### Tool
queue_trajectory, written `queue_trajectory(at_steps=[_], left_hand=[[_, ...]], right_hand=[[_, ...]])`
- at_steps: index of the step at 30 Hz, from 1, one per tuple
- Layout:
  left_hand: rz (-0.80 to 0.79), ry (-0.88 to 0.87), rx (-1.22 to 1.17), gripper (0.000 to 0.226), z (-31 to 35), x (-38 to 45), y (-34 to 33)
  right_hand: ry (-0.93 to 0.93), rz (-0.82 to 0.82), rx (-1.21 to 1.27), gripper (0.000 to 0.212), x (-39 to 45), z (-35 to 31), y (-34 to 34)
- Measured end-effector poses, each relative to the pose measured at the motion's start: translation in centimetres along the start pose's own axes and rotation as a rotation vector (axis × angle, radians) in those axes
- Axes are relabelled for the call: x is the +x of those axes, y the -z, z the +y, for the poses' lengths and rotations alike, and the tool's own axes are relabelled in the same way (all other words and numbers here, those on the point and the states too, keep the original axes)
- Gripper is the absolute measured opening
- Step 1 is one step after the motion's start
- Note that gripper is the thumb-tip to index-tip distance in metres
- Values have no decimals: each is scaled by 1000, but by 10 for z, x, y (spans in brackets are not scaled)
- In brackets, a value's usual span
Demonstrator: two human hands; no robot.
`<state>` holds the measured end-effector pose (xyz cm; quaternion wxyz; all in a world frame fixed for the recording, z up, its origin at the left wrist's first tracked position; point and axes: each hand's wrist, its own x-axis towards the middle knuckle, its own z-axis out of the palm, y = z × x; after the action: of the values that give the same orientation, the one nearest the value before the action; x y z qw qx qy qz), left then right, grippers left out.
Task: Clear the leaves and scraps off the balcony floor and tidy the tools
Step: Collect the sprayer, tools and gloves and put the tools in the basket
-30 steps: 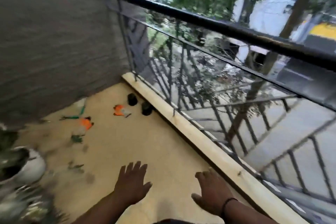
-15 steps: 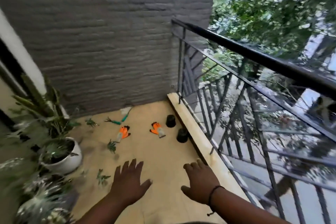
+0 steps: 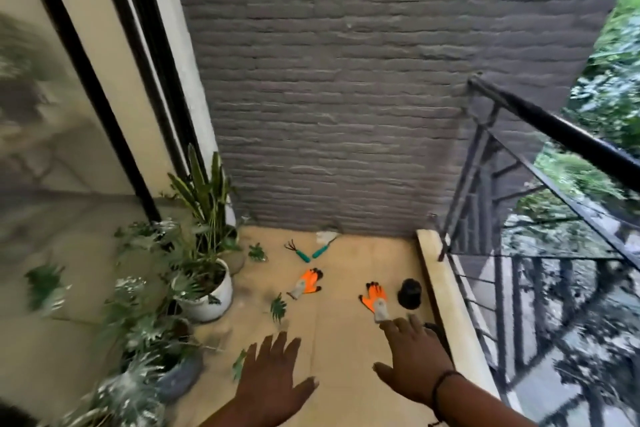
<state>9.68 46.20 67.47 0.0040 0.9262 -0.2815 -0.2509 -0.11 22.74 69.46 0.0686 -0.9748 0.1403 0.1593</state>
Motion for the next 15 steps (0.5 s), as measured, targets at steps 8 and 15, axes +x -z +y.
queue_trajectory(at_steps=[8,15], left_hand=[[79,25,24,113,-82,126,73],[97,-68,91,82,-121,228,151]], right_hand=[[-8,3,-57,74,136,-37,46],[-121,37,35,71,232,-48,80]])
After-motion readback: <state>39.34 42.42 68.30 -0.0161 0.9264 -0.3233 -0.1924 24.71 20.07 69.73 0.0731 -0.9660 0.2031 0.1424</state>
